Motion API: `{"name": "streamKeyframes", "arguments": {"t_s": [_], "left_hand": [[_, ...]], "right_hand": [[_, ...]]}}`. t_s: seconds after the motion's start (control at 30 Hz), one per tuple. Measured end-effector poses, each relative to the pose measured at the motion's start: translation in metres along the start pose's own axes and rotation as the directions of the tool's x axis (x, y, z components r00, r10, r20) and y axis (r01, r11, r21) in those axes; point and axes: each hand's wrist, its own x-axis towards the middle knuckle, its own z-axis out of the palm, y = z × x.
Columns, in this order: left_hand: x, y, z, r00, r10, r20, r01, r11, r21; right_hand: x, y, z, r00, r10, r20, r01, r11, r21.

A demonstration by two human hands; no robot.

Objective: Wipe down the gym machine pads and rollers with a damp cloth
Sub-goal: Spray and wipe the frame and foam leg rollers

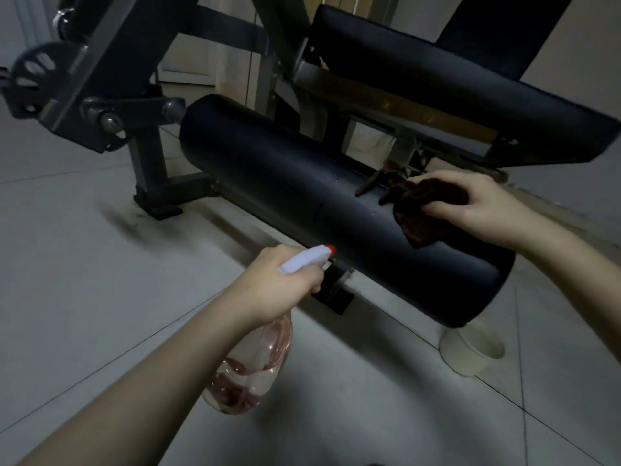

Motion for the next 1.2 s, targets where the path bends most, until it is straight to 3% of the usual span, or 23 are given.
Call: {"name": "streamKeyframes", "arguments": {"t_s": [0.27, 0.53, 0.77, 0.97, 1.2], "left_hand": [[-0.007, 0.018, 0.028, 0.988, 0.079, 0.132, -0.080, 0.997, 0.008], [-0.013, 0.025, 0.030, 0.990, 0.068, 0.125, -0.075, 0.996, 0.055], [-0.013, 0.018, 0.013, 0.994, 0.041, -0.102, -0.041, 0.999, 0.003], [-0.010, 0.021, 0.011, 0.957, -0.038, -0.288, 0.034, 0.999, -0.020], [-0.008, 0.016, 0.000, 0.932, -0.041, -0.361, 0.033, 0.999, -0.028]], "right_hand": [[0.005, 0.002, -0.002, 0.973, 0.209, -0.094, -0.198, 0.974, 0.112], [-0.026, -0.002, -0.003, 0.928, 0.253, -0.274, -0.298, 0.945, -0.136], [-0.035, 0.000, 0.006, 0.923, 0.123, -0.366, -0.250, 0.913, -0.323], [-0.045, -0.002, 0.006, 0.932, 0.129, -0.339, -0.221, 0.943, -0.250], [-0.078, -0.006, 0.025, 0.911, 0.058, -0.408, -0.211, 0.916, -0.340]]}}
